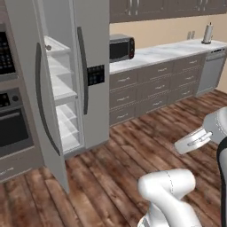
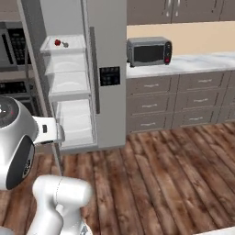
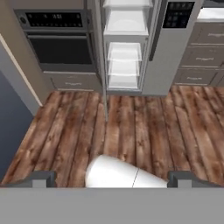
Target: Retrieve the bottle and the shaker from the cabinet and place them next to the mixing bowl on the counter. Then add garlic from the fridge to the mixing bowl.
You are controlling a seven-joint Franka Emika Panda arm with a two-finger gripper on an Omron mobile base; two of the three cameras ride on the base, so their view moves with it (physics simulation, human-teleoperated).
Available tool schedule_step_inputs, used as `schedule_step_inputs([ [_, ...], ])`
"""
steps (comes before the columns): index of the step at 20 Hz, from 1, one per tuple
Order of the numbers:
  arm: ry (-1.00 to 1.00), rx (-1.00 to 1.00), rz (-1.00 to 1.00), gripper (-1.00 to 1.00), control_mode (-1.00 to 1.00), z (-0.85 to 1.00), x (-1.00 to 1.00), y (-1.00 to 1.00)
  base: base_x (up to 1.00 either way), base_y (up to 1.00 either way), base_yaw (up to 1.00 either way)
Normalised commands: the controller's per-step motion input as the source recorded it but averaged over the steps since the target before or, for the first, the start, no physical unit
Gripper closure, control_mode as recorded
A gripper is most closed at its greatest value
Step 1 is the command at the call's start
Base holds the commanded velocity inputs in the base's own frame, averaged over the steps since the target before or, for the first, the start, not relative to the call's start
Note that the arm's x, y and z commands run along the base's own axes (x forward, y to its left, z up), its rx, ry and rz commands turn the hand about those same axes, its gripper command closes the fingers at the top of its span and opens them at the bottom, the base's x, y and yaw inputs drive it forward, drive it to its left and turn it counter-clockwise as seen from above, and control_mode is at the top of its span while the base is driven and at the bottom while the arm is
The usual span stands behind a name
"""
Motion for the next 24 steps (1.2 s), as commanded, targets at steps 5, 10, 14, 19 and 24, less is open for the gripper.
schedule_step_inputs([
  [5,0.00,0.00,0.00,-1.00,1.00,0.00,0.00,0.00,1.00,0.00,0.01],
  [10,0.00,0.00,0.00,-1.00,1.00,0.00,0.00,0.00,1.00,0.00,0.00],
  [14,0.00,0.00,0.00,-1.00,1.00,0.00,0.00,0.00,0.98,0.00,0.02],
  [19,0.00,0.00,0.00,-1.00,1.00,0.00,0.00,0.00,0.79,0.00,0.38],
  [24,0.00,0.00,0.00,-1.00,1.00,0.00,0.00,0.00,0.21,-0.41,0.31],
])
